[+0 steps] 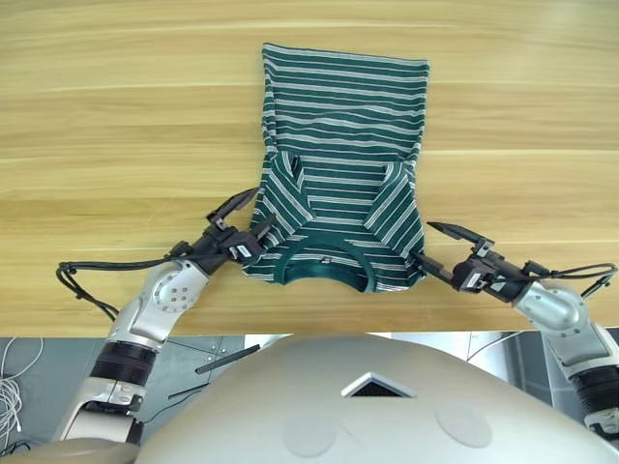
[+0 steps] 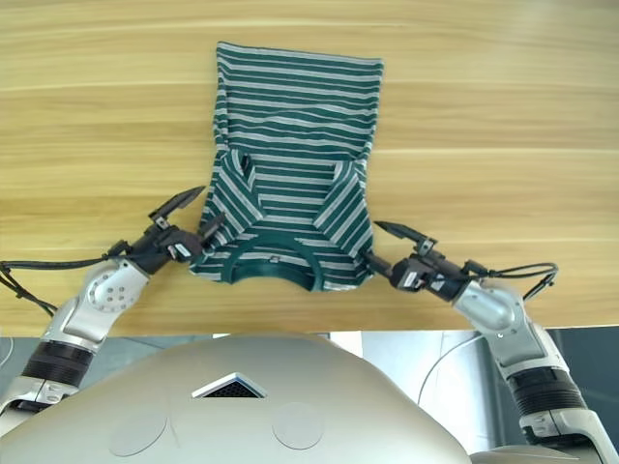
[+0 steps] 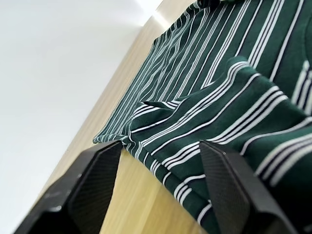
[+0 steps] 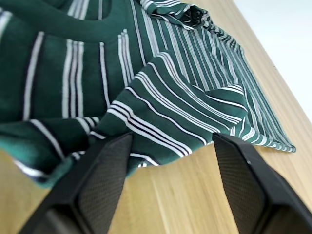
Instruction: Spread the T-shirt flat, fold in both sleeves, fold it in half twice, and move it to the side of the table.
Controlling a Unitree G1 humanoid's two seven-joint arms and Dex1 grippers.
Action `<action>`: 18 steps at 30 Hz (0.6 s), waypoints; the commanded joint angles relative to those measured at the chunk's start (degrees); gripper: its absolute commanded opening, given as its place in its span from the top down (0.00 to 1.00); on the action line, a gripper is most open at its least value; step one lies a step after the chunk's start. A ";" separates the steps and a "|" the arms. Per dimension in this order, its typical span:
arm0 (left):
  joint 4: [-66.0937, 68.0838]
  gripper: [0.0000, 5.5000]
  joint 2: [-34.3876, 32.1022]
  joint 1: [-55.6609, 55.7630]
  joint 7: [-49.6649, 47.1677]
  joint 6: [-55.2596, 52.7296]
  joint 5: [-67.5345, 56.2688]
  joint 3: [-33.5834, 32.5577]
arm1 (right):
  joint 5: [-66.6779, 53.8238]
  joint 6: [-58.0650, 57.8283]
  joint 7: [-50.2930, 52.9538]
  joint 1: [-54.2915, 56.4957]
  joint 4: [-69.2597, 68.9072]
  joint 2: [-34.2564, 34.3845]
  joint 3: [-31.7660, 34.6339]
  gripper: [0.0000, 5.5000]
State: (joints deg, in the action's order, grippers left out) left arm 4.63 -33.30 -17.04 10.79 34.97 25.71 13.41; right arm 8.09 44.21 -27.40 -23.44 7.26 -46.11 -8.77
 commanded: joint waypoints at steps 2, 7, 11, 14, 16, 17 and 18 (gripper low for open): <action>1.50 0.46 -0.27 -0.38 1.85 -0.89 0.63 1.54 | 4.48 -1.03 -0.03 0.37 4.20 -1.07 0.46 0.45; 1.56 0.46 2.09 0.66 0.94 -0.77 0.61 3.33 | 6.82 0.06 0.04 3.20 6.81 -2.79 1.11 0.45; -1.35 0.46 3.38 1.90 -1.34 1.47 -0.40 1.83 | 1.66 1.45 -2.19 2.39 2.42 -3.97 1.43 0.45; -7.44 0.46 5.74 3.73 -5.11 4.71 -6.59 -3.42 | -13.03 3.11 -3.13 2.36 -5.76 -3.39 3.91 0.45; -10.44 0.46 4.69 4.95 -6.51 5.89 -9.85 -8.77 | -20.58 1.55 -2.04 6.57 -7.42 -2.17 8.38 0.45; -11.47 0.46 3.24 4.68 -6.22 5.88 -11.53 -11.59 | -19.77 1.28 -1.82 7.82 -6.26 -2.46 10.10 0.45; -11.95 0.46 1.38 3.71 -5.46 5.89 -12.04 -14.14 | -17.08 1.45 -1.79 8.49 -4.45 -2.94 11.34 0.45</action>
State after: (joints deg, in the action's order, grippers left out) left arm -6.29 -29.13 -12.24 4.35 40.93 14.82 2.88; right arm -11.54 46.21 -29.19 -15.98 0.69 -48.32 0.64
